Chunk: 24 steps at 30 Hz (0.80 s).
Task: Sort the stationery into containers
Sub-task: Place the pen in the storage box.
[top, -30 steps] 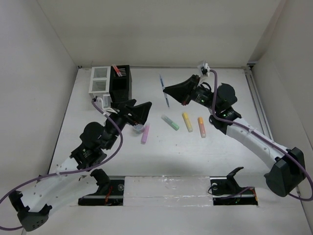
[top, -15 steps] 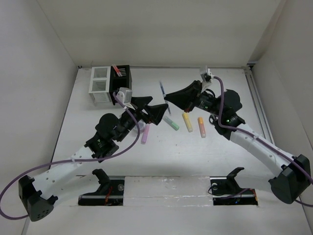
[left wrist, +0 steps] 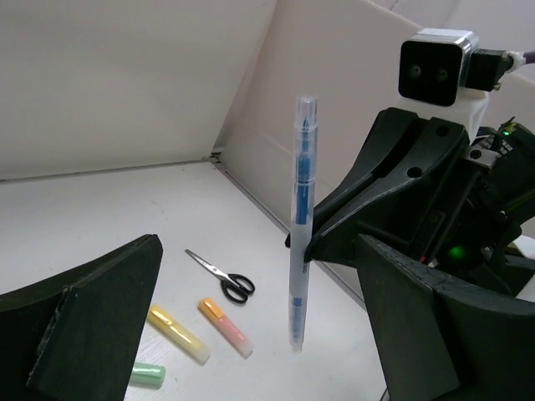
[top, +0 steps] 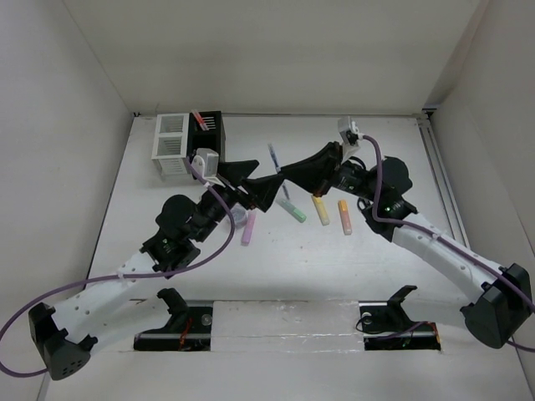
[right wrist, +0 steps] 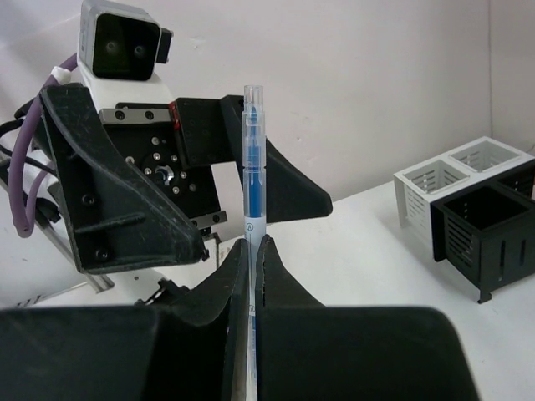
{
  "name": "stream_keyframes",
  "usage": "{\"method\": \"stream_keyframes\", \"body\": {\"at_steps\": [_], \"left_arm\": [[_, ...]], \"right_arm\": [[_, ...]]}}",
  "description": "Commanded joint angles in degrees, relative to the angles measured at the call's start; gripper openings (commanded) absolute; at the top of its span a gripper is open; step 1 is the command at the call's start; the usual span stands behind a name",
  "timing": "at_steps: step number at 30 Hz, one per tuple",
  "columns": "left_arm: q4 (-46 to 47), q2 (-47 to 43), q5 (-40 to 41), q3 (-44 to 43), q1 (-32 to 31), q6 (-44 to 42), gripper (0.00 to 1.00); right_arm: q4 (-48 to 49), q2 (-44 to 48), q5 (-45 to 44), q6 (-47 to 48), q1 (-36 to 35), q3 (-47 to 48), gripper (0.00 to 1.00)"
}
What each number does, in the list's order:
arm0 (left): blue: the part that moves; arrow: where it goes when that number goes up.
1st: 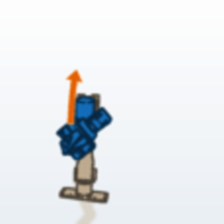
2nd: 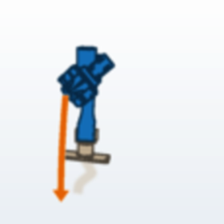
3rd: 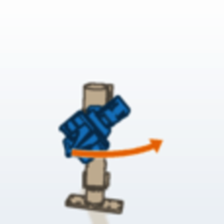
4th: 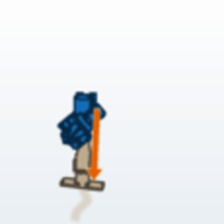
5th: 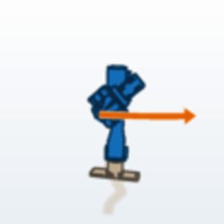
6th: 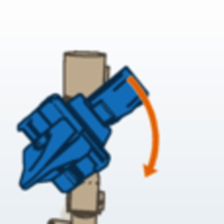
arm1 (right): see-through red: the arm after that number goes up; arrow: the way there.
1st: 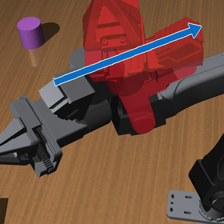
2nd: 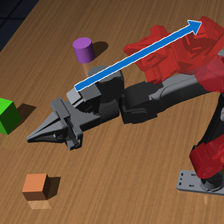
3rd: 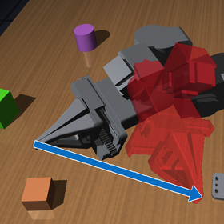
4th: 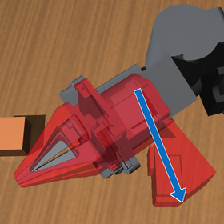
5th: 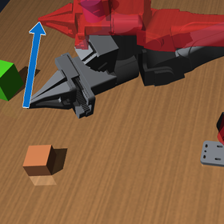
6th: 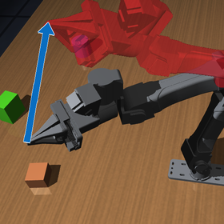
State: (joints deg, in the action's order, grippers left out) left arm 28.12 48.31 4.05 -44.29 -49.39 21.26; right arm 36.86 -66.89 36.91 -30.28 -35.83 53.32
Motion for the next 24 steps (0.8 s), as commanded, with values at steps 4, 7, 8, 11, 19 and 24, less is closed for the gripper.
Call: {"method": "stream_keyframes", "body": {"at_steps": [4,7,8,11,19,24], "left_arm": [[4.0,-1.8,-1.1,-3.2,0.3,-1.1,0.93],[4.6,-1.8,-1.1,-3.2,0.3,-1.1,0.89],[4.6,-1.3,-1.1,-3.2,0.3,-1.1,0.89],[4.6,-0.7,-1.1,-3.2,0.3,-1.1,0.82],[4.6,-0.2,-1.1,-3.2,0.3,-0.6,0.49],[4.0,-0.2,-1.1,-3.2,0.3,-0.6,0.3]], "right_arm": [[3.5,-0.1,1.2,0.4,-2.3,0.4,0.0],[3.5,-0.1,1.2,0.4,-2.8,0.4,0.0],[3.5,-0.1,1.2,0.4,-2.8,0.4,0.0],[3.5,-0.1,1.2,0.9,-3.5,0.4,0.0],[3.5,-0.1,0.6,0.9,-3.5,0.4,0.0],[3.5,-0.1,1.2,0.9,-4.0,1.0,0.0]]}}
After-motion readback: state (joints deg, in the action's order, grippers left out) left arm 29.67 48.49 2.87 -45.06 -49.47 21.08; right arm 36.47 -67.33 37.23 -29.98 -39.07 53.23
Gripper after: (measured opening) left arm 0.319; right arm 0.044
